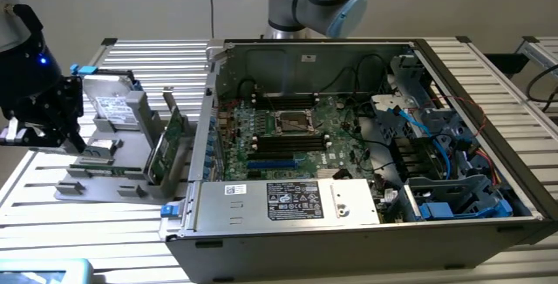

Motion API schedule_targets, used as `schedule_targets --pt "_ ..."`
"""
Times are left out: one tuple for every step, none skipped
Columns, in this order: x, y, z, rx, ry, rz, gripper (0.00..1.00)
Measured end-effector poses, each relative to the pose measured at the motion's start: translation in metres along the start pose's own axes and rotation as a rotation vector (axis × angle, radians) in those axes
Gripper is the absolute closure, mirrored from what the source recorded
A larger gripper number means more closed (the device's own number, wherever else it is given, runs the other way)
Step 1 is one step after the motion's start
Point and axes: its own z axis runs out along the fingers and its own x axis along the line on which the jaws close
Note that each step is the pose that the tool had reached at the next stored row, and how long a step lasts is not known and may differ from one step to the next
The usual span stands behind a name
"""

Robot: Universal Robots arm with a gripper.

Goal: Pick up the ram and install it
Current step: 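Pick up the ram and move it above insertion slot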

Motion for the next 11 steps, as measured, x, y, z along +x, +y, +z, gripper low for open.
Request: schedule_targets --pt "0.001 -0.003 -0.0043 0.0001 -0.0001 0.0 0.86" --pt "0.002 -0.0064 -0.0088 0.0 -0.0002 0.0 0.86" --pt "0.003 -0.0102 -0.0137 -0.0001 -0.0003 0.0 0.86" --pt "0.004 -0.0137 -0.0181 0.0 -0.0005 0.0 0.86" --pt "0.005 -0.0174 -0.0228 -0.0002 -0.0004 0.0 0.86" --pt "0.006 -0.0211 -0.0274 -0.0002 -0.0008 0.0 0.86" --pt "0.007 -0.0246 -0.0318 -0.0002 -0.0011 0.0 0.86" --pt "0.008 -0.0286 -0.0366 -0.0003 -0.0013 0.0 0.86" --pt "0.009 -0.0321 -0.0411 -0.0005 -0.0019 0.0 0.86" --pt "0.009 -0.0354 -0.0456 -0.0005 -0.0029 0.0 0.86" --pt "0.009 -0.0383 -0.0496 -0.0007 -0.0038 0.0 0.86"
